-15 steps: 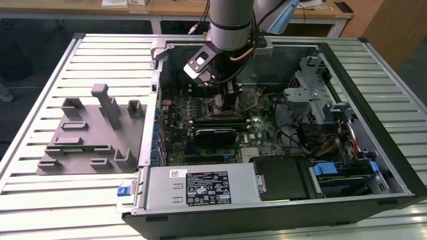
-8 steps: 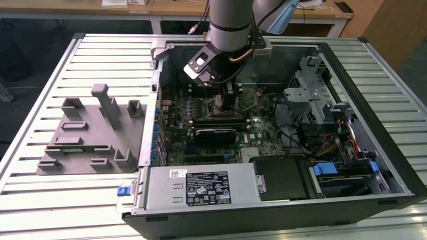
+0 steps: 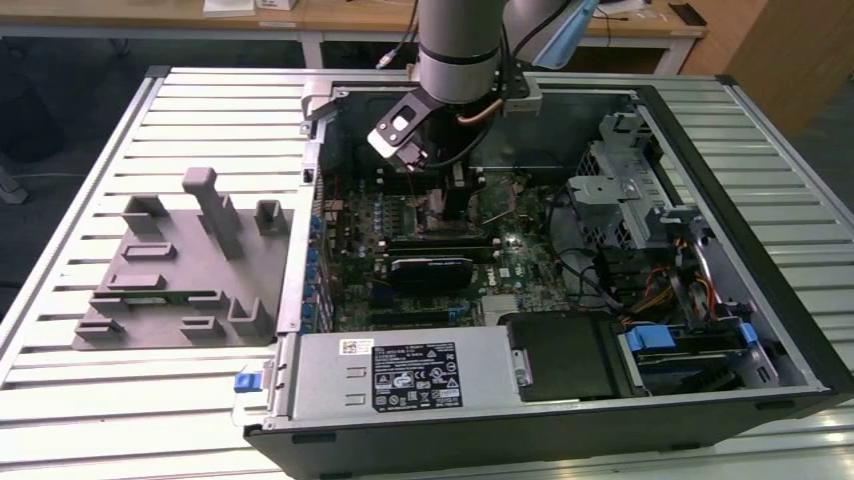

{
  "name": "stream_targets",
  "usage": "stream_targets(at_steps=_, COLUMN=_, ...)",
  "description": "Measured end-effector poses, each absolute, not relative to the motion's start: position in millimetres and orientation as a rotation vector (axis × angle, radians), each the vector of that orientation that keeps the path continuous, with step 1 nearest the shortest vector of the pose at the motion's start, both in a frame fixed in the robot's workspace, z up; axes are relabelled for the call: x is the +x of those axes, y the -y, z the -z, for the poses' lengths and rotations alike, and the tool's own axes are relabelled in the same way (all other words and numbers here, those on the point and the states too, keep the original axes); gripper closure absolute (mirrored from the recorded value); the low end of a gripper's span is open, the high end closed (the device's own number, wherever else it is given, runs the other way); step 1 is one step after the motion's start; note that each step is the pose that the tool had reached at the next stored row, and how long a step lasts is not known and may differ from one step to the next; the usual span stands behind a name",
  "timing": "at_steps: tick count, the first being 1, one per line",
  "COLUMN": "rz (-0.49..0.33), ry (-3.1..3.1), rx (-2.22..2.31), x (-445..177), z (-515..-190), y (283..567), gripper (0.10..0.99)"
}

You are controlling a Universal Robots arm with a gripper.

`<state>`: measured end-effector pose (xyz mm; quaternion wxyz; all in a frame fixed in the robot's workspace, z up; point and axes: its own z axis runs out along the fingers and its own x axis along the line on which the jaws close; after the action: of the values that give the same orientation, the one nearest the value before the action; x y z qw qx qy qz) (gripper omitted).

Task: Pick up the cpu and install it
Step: 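Place the cpu into insertion slot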

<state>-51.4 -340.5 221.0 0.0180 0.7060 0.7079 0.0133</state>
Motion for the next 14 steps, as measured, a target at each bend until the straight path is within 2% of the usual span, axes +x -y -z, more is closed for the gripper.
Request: stream_targets(at_steps=14, rz=-0.030, ry=-2.199, rx=2.183, x=-51, z=-209, y=336, gripper=0.545)
